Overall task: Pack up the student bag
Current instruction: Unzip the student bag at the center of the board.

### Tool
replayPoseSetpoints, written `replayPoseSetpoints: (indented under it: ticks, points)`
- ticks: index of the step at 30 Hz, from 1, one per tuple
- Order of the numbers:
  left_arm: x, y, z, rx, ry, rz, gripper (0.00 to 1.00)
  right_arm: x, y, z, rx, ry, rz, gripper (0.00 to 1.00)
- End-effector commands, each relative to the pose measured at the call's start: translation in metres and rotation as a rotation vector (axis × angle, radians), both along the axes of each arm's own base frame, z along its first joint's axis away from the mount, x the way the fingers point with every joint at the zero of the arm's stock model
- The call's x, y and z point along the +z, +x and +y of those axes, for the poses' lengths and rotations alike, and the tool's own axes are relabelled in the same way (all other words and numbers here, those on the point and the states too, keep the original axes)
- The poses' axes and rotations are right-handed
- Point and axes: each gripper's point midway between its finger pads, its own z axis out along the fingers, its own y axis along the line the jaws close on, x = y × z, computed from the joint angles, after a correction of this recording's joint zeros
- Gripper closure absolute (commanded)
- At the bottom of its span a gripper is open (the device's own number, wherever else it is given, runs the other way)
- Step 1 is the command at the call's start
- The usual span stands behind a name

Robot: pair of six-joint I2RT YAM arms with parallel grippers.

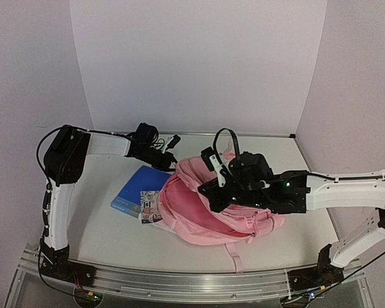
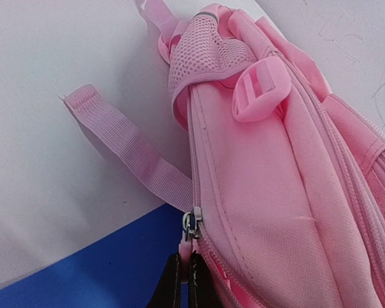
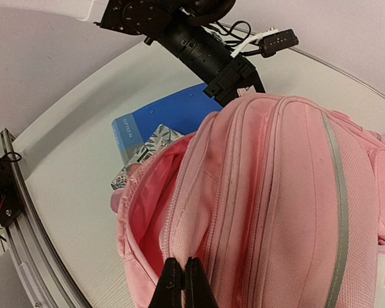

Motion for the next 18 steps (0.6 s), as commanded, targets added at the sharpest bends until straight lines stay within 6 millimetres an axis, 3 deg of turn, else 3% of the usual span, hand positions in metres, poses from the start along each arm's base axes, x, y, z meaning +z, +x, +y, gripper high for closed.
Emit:
replayPoseSetpoints:
  ticks: [1, 5, 9, 11, 13, 18]
  points:
    - [0.022, 0.041, -0.005, 0.048, -0.048, -0.115, 1.0, 0.085, -0.005, 0.012, 0.019, 0.255, -0.104, 1.0]
    - [0.028, 0.042, -0.005, 0.087, -0.066, -0.103, 0.92, 0.079, 0.018, -0.008, -0.166, 0.23, -0.122, 1.0]
    - [0.055, 0.043, 0.013, 0.193, -0.068, -0.14, 0.61, 0.06, 0.047, -0.04, -0.39, 0.151, -0.121, 1.0]
    - [0.069, 0.039, 0.028, 0.257, -0.059, -0.147, 0.49, 0.047, 0.063, -0.058, -0.483, 0.095, -0.115, 1.0]
    - [0.078, 0.033, 0.047, 0.332, -0.035, -0.141, 0.44, 0.036, 0.077, -0.072, -0.553, 0.062, -0.109, 1.0]
    - [0.08, 0.004, 0.093, 0.51, 0.032, -0.065, 0.33, 0.019, 0.106, -0.106, -0.675, 0.022, -0.097, 1.0]
